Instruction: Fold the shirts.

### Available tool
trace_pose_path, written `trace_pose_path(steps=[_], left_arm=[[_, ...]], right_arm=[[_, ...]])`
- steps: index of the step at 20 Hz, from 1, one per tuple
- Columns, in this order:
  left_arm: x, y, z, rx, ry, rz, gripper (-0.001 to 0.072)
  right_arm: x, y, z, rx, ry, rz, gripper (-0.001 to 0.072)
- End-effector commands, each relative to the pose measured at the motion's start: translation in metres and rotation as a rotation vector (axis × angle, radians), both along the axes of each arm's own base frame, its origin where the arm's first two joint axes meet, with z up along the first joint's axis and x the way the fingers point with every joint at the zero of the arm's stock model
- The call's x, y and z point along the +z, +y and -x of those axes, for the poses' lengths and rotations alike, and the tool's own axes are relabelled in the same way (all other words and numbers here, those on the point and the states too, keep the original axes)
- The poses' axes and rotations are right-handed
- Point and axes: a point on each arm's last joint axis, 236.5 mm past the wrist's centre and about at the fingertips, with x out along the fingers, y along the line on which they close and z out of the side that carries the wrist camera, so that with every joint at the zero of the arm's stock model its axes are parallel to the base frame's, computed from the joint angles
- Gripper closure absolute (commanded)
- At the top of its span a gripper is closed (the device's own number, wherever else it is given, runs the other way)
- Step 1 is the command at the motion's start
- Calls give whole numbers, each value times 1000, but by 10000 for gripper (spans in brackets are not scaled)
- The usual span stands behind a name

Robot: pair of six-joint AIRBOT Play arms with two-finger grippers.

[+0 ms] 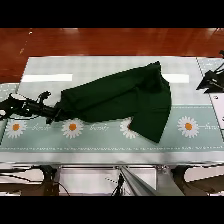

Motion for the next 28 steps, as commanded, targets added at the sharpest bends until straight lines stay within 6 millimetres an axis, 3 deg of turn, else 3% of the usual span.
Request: trace_pose_path(steps=[1,3,9,10,11,13,17,21,23,24,26,28], left_arm=[[5,-1,0,-17,-21,3,693],[12,0,-3,-18,-49,-5,693],[24,1,-6,-25,-89,-14,694],[24,0,-6,-27,-87,-12,694],[24,0,-5,-30,-85,-9,694],[25,0,-5,-31,-87,-8,694],[32,1,-8,-46,-130,-19,694],[37,2,-13,-50,-156,-27,694],[43,5,-20,-52,-178,-33,694],[47,6,-25,-55,-194,-36,694],[67,9,-40,-68,-257,-48,695],[101,13,-60,-85,-366,-70,695]], right_arm=[[1,-16,6,-61,-11,-41,222],[-13,-8,10,-55,3,-74,222],[-62,61,16,-78,-10,-371,220],[-72,69,18,-88,-4,-388,218],[-83,75,24,-82,13,-390,166],[-104,87,37,-65,42,-390,165],[-126,105,32,-76,26,-361,169],[-135,135,29,-14,61,-291,275],[-136,153,27,22,59,-287,576],[-132,163,27,33,61,-310,685],[-109,179,20,65,0,-393,686],[-63,184,1,80,-155,-440,686]])
